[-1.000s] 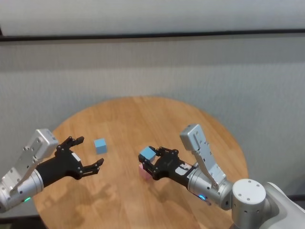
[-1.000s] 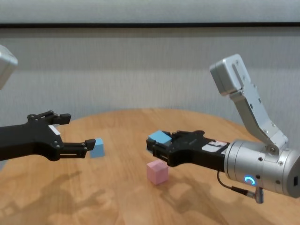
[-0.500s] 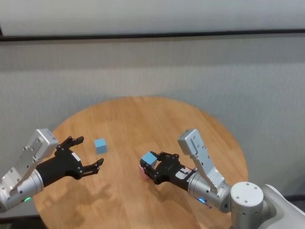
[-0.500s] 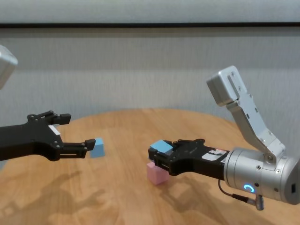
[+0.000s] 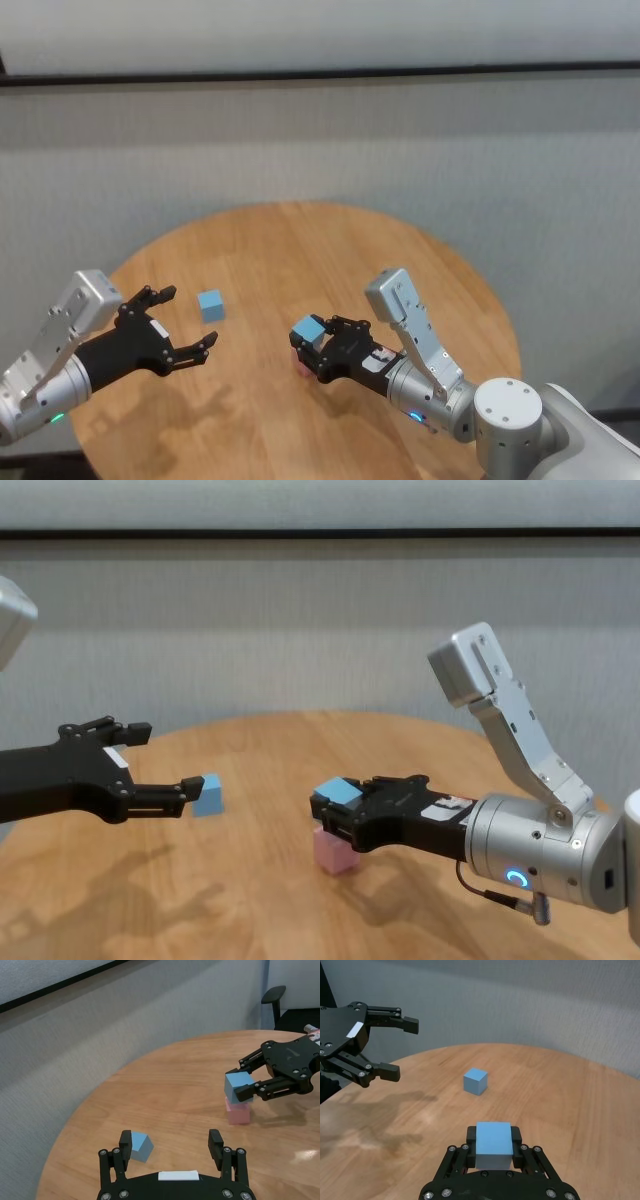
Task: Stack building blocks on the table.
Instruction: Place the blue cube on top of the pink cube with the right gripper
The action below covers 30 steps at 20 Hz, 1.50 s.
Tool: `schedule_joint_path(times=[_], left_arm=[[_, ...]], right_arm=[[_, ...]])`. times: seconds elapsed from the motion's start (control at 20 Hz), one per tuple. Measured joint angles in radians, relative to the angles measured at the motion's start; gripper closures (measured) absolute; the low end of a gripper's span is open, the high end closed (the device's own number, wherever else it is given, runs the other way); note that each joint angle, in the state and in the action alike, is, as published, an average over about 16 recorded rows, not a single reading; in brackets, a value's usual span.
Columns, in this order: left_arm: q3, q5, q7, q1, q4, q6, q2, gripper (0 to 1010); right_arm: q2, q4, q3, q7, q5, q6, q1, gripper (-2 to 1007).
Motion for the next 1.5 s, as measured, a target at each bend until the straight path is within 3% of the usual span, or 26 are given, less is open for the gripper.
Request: schedule_joint_path(times=[1.5], left_arm=[[0.000,0.000,0.000,0.000,0.000,0.000,0.000,7]], right_arm=[[-0.024,0.043,0.018,-0.019,-0.023,0.000,0.007,636]])
